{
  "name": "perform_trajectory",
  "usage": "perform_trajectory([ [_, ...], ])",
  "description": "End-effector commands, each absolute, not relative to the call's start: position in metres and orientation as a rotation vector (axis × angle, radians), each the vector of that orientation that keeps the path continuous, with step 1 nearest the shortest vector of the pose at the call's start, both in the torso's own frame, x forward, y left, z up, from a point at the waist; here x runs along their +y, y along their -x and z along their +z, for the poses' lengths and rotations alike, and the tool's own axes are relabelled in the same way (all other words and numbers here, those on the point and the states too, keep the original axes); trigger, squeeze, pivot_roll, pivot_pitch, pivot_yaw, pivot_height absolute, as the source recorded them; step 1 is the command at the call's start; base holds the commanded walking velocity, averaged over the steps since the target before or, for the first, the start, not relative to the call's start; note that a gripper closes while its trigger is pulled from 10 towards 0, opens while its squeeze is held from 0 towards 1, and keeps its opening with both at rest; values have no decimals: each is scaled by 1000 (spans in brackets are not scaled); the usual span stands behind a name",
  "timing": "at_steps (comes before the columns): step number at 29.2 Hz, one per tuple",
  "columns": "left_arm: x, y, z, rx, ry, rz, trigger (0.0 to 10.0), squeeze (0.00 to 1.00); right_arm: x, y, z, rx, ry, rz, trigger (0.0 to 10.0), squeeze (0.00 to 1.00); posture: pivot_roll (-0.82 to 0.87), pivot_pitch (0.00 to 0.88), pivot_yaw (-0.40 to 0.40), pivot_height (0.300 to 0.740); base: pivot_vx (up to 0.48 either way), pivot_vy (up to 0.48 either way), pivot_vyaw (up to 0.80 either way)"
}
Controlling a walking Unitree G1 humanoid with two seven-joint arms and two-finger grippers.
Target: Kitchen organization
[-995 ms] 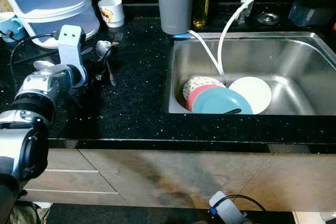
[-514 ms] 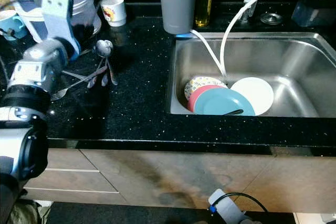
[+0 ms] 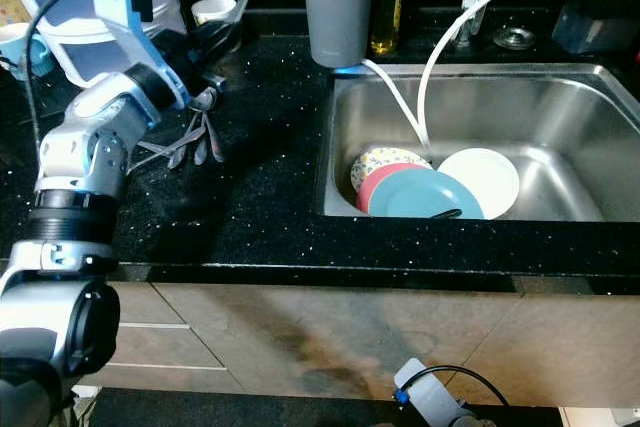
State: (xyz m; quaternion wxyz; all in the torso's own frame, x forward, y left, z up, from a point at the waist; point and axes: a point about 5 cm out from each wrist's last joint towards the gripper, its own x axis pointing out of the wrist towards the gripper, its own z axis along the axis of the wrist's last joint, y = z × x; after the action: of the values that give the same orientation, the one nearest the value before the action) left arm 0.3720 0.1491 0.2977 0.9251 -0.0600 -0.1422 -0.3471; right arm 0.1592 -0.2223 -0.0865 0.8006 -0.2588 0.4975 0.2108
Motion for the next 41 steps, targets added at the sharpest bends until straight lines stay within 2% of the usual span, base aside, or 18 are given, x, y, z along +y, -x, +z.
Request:
perform_trajectory([
  [1, 146, -367, 293, -280, 153, -769, 0, 0, -219, -158, -88, 1071, 550, 458, 10000, 0, -45, 0, 39, 740, 0, 0, 0],
  [2, 146, -367, 293, -280, 153, -769, 0, 0, -219, -158, -88, 1071, 550, 458, 10000, 0, -45, 0, 39, 740, 0, 0, 0],
  [6, 133, -355, 276, -189, 106, -959, 0, 0, -219, -157, -88, 1072, 539, 449, 10000, 0, -51, 0, 46, 740, 0, 0, 0],
  [9, 131, -353, 270, -153, 85, -1001, 0, 0, -219, -157, -88, 1075, 529, 443, 10000, 0, -51, 0, 45, 740, 0, 0, 0],
  [12, 126, -344, 251, -44, 7, -1147, 0, 0, -219, -155, -90, 1105, 525, 441, 10000, 0, -50, 0, 47, 740, 0, 0, -515],
  [23, 129, -350, 248, 13, -80, -1154, 0, 0, -219, -152, -91, 1114, 513, 434, 10000, 0, -60, 0, 56, 740, 0, 0, -764],
  [28, 129, -360, 242, 59, -198, -1132, 0, 0, -219, -151, -91, 1107, 516, 434, 10000, 0, -64, 0, 60, 740, 0, 0, -774],
  [29, 128, -364, 240, 78, -234, -1112, 3843, 0, -219, -152, -91, 1100, 524, 436, 10000, 0, -67, 0, 60, 740, 0, 0, 0],
  [30, 128, -371, 238, 99, -280, -1071, 10000, 0, -219, -152, -90, 1095, 531, 441, 10000, 0, -70, 0, 61, 740, 0, 0, 0],
  [35, 130, -385, 231, 140, -363, -959, 10000, 0, -220, -153, -90, 1094, 540, 439, 10000, 0, -78, 0, 58, 740, 0, 0, 0],
  [38, 133, -395, 214, 199, -517, -845, 10000, 0, -220, -153, -90, 1092, 542, 433, 10000, 0, -87, 1, 57, 740, 0, 0, 0],
  [41, 133, -396, 210, 206, -526, -836, 10000, 0, -221, -153, -90, 1092, 543, 433, 10000, 0, -95, 0, 60, 740, 0, 0, 0],
])
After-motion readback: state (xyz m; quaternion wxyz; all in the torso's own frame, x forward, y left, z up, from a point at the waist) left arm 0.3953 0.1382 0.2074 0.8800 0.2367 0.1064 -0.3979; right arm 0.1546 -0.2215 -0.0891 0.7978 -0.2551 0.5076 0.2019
